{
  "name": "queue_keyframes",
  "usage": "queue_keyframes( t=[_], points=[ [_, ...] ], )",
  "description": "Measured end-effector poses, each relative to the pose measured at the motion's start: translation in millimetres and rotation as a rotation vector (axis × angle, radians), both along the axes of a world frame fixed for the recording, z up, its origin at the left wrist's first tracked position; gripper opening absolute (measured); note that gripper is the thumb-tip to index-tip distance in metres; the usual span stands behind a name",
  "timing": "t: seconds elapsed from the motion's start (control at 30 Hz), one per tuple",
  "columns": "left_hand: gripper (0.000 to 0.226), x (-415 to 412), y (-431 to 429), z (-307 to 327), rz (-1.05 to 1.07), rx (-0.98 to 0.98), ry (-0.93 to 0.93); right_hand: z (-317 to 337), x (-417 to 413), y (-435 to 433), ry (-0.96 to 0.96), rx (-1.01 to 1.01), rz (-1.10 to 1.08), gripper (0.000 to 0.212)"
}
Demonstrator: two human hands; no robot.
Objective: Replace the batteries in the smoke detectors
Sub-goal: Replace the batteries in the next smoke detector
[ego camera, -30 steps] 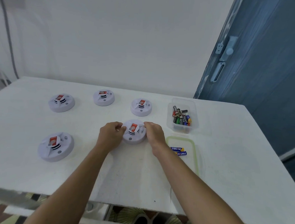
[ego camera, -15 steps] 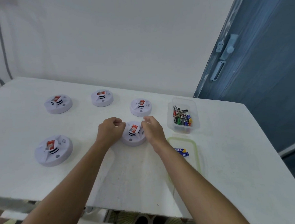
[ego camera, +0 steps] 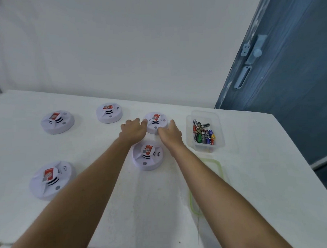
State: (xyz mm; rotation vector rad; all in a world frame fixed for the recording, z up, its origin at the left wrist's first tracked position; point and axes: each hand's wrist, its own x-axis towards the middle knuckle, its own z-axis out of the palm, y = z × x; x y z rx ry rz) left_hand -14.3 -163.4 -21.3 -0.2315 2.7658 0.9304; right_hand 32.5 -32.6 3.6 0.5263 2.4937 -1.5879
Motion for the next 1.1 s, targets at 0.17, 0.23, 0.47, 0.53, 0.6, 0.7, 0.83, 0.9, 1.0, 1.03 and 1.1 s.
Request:
queue_keyframes(
  t=[0.17, 0.23, 0.47, 0.53, 0.6, 0.7, 0.83, 0.9, 1.0, 1.03, 1.1],
  points=[
    [0.063, -13.5, 0.6, -10.6, -0.044, -0.101, -0.033, -7.5, -10.5, 4.8, -0.053, -0.045, 0.026, 0.053],
    [0.059, -14.7, 2.3, -8.9, -0.034, -0.114, -0.013, -1.6, -8.1, 6.9, -0.031, -0.066, 0.017, 0.014],
    [0.044, -0.6, 2.2, 5.0, 0.086, 0.244, 0.232, 8.5, 1.6, 13.4, 0.066, -0.264, -0.024, 0.013],
    [0.046, 7.4, 4.6, 13.4, 0.128, 0.371, 0.264, 5.8, 3.9, 13.3, 0.134, -0.331, -0.053, 0.016],
    [0.045, 17.8, 8.2, 25.0, 0.164, 0.549, 0.289, 5.9, 7.8, 14.7, 0.196, -0.436, -0.072, 0.038],
    [0.055, 38.9, 13.3, 46.0, 0.140, 0.751, 0.354, 10.0, 19.4, 20.3, 0.259, -0.558, -0.061, 0.046],
    [0.071, 67.4, 20.4, 64.2, -0.003, 0.698, 0.463, 12.6, 34.4, 39.3, 0.237, -0.817, -0.091, 0.033],
    [0.059, 78.6, 24.3, 65.0, -0.079, 0.644, 0.515, 15.7, 42.9, 48.7, 0.191, -0.988, -0.107, 0.036],
    [0.039, 93.6, 32.0, 59.7, -0.200, 0.602, 0.608, 20.6, 52.8, 59.3, 0.136, -1.192, -0.087, 0.047],
    [0.039, 98.4, 34.4, 57.1, -0.241, 0.565, 0.654, 22.5, 55.3, 61.7, 0.115, -1.250, -0.090, 0.052],
    [0.041, 105.3, 40.1, 50.1, -0.326, 0.433, 0.753, 26.0, 60.2, 67.3, 0.090, -1.334, -0.096, 0.064]
  ],
)
